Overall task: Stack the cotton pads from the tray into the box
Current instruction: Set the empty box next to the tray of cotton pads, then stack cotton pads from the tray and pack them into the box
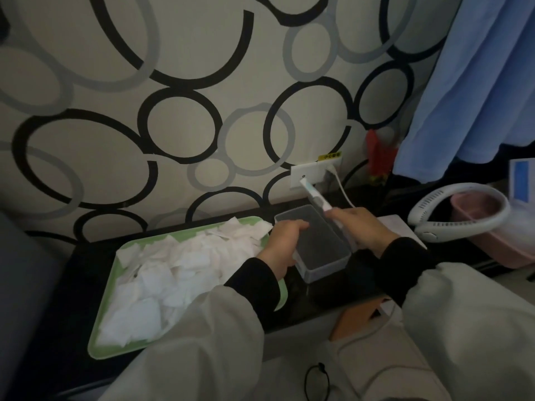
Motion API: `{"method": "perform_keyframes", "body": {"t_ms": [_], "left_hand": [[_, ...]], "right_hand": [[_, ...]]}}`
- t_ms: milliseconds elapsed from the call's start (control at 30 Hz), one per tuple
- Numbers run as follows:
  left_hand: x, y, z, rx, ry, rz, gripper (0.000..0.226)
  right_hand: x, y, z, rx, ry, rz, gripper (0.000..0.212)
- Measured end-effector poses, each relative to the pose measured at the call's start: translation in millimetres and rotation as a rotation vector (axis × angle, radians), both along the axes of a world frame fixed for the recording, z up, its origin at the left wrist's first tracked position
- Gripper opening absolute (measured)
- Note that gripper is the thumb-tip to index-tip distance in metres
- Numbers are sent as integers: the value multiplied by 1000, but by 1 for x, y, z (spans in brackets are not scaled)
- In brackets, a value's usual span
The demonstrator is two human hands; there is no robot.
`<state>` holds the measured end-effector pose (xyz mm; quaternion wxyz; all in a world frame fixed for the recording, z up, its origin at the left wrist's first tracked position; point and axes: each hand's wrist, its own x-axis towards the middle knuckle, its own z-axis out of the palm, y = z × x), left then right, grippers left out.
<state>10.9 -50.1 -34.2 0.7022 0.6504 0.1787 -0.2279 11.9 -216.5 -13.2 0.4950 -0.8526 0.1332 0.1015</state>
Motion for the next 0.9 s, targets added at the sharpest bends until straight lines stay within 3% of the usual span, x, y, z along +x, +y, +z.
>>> {"method": "perform_keyframes", "body": {"t_ms": [67,133,167,233,300,400,500,600,700,800,900], "left_hand": [[-1,3,0,69,9,-24,28],[-1,6,-6,185,-45,-73,32],[-2,8,-9,222,-89,-88,31],[-3,11,-14,273,-165,-117,29],[-6,15,-17,293,-200,-139,28],[-8,19,-19,292,-218,-170,34],[-16,27,-8,319,-237,-214,46],[-29,50,9,382,-335,-212,38],[-48,96,22,449,-420,-163,25],[-66,153,22,545,-497,71,19],[-86,193,12,659,-557,294,22]], "right_hand": [[-2,-11,10,249,58,-88,36],[0,-25,10,298,-14,-170,22],[4,-33,7,210,-91,-209,20],[11,-47,-4,-149,-168,-225,27],[11,-54,-13,-397,-98,-195,44],[2,-46,-20,-655,-27,-115,52],[-4,-16,-14,-728,-172,-61,46],[-13,26,-4,-616,-357,24,39],[-25,72,0,-343,-402,84,25],[-39,116,-11,-79,-361,152,15],[-50,153,-31,20,-306,193,14]]}}
